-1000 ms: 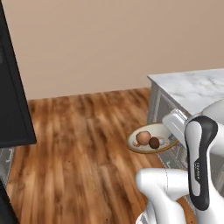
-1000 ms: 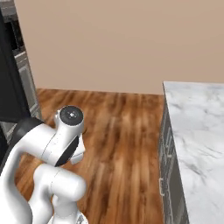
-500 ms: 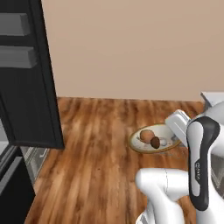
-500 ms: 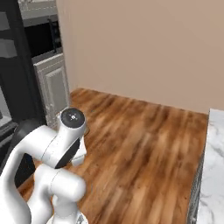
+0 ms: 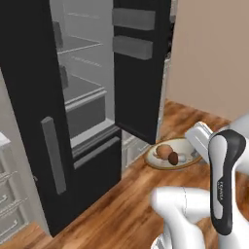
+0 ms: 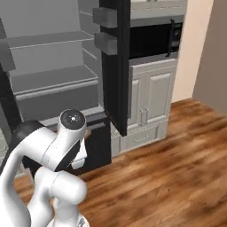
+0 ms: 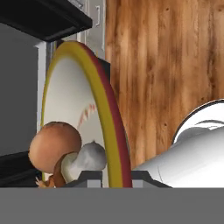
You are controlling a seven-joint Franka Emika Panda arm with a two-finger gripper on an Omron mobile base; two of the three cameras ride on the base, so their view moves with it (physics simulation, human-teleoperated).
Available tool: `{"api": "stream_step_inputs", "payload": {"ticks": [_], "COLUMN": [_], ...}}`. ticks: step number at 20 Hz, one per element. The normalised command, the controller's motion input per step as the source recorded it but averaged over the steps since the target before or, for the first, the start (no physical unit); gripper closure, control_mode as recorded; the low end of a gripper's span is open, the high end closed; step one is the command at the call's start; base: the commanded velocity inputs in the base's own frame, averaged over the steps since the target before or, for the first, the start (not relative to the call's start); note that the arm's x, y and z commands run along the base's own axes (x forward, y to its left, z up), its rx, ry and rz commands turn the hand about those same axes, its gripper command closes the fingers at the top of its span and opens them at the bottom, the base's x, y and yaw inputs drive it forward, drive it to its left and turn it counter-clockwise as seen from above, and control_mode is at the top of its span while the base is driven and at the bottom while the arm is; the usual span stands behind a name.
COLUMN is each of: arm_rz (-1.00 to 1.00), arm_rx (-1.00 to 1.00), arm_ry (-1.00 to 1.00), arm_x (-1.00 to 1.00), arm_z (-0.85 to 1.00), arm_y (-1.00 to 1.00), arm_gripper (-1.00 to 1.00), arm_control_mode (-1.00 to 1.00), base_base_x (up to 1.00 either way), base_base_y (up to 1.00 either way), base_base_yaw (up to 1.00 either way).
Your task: Place the bowl with the onion and mushroom on the top shelf of the fridge. Place the bowl with the chicken drumsticks on the second highest shelf of the fridge.
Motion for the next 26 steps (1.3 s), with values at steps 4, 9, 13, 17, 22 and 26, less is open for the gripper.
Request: {"api": "stream_step_inputs", "payload": {"ticks": [4,9,13,17,22,26], "arm_rz": [0.0,0.0,0.0,0.0,0.0,0.0], "arm_rx": [0.0,0.0,0.0,0.0,0.0,0.0], "arm_ry": [0.0,0.0,0.0,0.0,0.0,0.0], "arm_x": [0.0,0.0,0.0,0.0,0.0,0.0], "arm_z": [0.0,0.0,0.0,0.0,0.0,0.0], "arm_y": [0.0,0.0,0.0,0.0,0.0,0.0], "arm_gripper": [1.0,1.0,1.0,1.0,1.0,1.0], "arm_control_mode": [1.0,1.0,1.0,1.0,1.0,1.0], "base_base_x": [0.2,0.5,0.25,0.31,0.43,0.69], "base_base_y": [-0.66,-0.98,-0.23,-0.13,-0.22,-0.17], "base_base_yaw": [0.78,0.51,0.4,0.55,0.44,0.09]}}
